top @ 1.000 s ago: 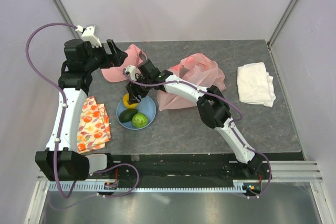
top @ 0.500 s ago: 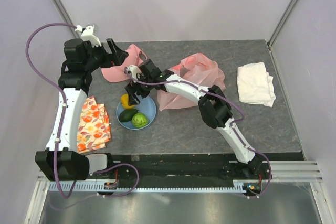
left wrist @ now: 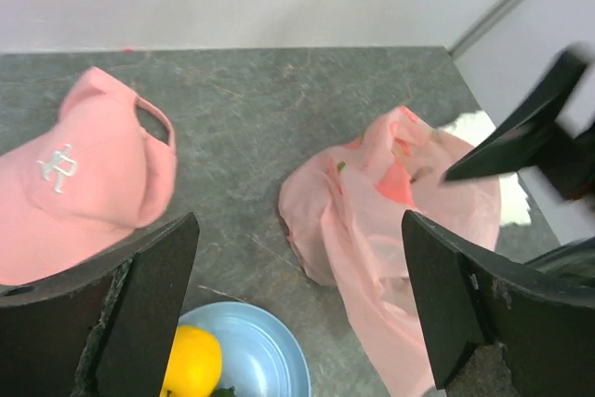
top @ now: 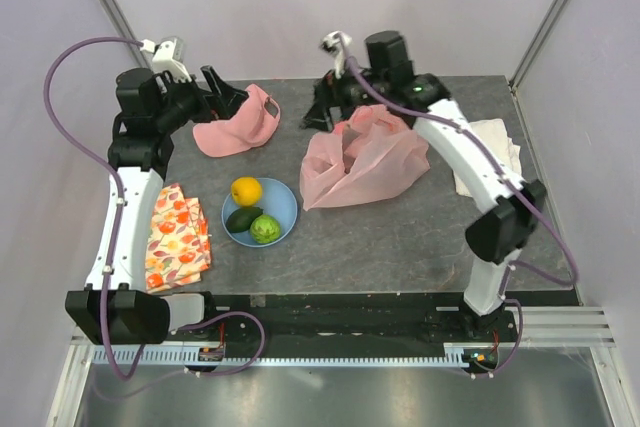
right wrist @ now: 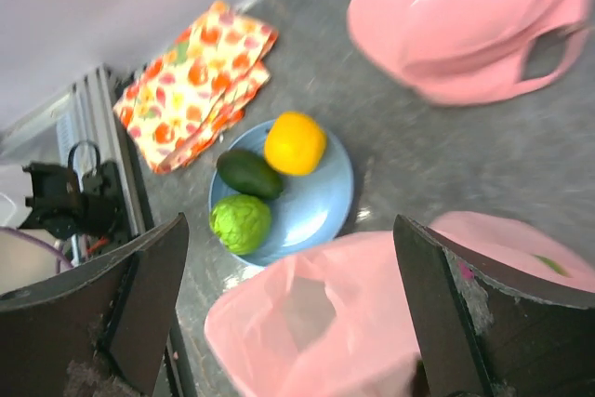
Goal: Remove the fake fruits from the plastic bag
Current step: Adjust the plastic bag at the center of the board.
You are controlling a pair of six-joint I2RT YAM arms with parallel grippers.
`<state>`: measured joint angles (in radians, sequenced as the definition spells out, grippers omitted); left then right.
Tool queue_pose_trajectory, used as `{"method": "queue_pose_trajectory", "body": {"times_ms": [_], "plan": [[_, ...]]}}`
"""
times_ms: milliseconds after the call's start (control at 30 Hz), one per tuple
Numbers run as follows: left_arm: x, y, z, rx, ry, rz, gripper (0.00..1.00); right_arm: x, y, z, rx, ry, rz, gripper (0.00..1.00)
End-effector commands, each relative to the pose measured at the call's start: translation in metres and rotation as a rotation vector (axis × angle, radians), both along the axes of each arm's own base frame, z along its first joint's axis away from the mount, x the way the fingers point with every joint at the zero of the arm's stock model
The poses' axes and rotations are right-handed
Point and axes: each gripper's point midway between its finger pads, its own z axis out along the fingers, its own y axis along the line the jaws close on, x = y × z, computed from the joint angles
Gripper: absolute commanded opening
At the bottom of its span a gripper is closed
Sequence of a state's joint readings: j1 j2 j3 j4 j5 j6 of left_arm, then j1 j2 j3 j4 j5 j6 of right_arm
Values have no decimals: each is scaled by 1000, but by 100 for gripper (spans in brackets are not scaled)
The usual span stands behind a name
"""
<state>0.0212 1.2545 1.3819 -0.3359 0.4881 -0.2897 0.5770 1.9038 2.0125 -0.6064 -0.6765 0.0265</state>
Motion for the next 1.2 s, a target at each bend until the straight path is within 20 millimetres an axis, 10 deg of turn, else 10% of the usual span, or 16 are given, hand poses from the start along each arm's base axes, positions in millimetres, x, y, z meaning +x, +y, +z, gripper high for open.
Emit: {"method": "queue_pose_trajectory", "body": {"times_ms": [0, 233, 367, 600, 667, 767, 800, 1033, 1167], "plan": [[-22, -42, -18, 8, 36, -212, 98, -7, -42, 28, -18, -79, -107, 98], [-94, -146, -64, 322, -62, -718, 99, 20, -121, -59, -355, -81, -389, 97], [-110, -170, -93, 355, -19, -832, 99, 6, -145, -106, -449, -4, -434, 98], [-118, -199, -140, 477, 31, -899, 99, -18, -189, -132, -563, 5, -501, 98], [-108, -203, -150, 500, 58, -866, 93, -31, -201, -136, -600, -17, -493, 98], [-89, -205, -148, 492, 87, -786, 8, -51, -219, -138, -641, -31, -494, 97], [-84, -200, -146, 487, 98, -748, 2, -57, -224, -138, -655, -34, -495, 97], [-100, -158, -126, 418, 123, -581, 1, -82, -277, -137, -844, -149, -521, 98], [-109, -163, -131, 366, 155, -608, 2, -67, -218, -70, -549, -228, -384, 96]]}}
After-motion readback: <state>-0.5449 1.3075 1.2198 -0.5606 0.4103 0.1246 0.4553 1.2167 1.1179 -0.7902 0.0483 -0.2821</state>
